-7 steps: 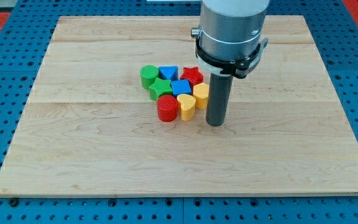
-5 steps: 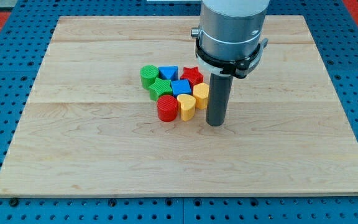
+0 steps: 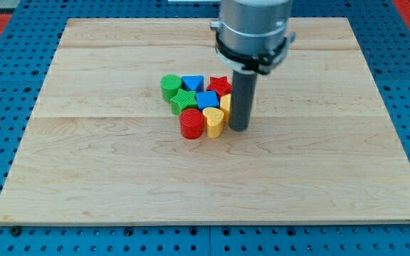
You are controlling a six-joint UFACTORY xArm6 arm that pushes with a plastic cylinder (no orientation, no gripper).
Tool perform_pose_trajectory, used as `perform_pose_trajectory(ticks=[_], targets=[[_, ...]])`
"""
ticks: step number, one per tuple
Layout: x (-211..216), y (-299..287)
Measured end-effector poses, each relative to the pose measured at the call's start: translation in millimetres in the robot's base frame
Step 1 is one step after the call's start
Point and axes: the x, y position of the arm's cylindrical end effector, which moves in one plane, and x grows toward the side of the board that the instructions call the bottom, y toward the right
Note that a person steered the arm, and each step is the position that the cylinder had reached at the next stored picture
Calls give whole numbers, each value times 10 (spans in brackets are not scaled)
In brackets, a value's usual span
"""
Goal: Move both the yellow blocks from each other
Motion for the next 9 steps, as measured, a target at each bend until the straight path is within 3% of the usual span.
perform_pose_trajectory(ticks=[2,3,4,5,6,7,8,9], targets=[[-820,-411],[-960,-323],[-1032,171],[-646,316],[80,176],[70,-517],[155,-762],[434,-602]])
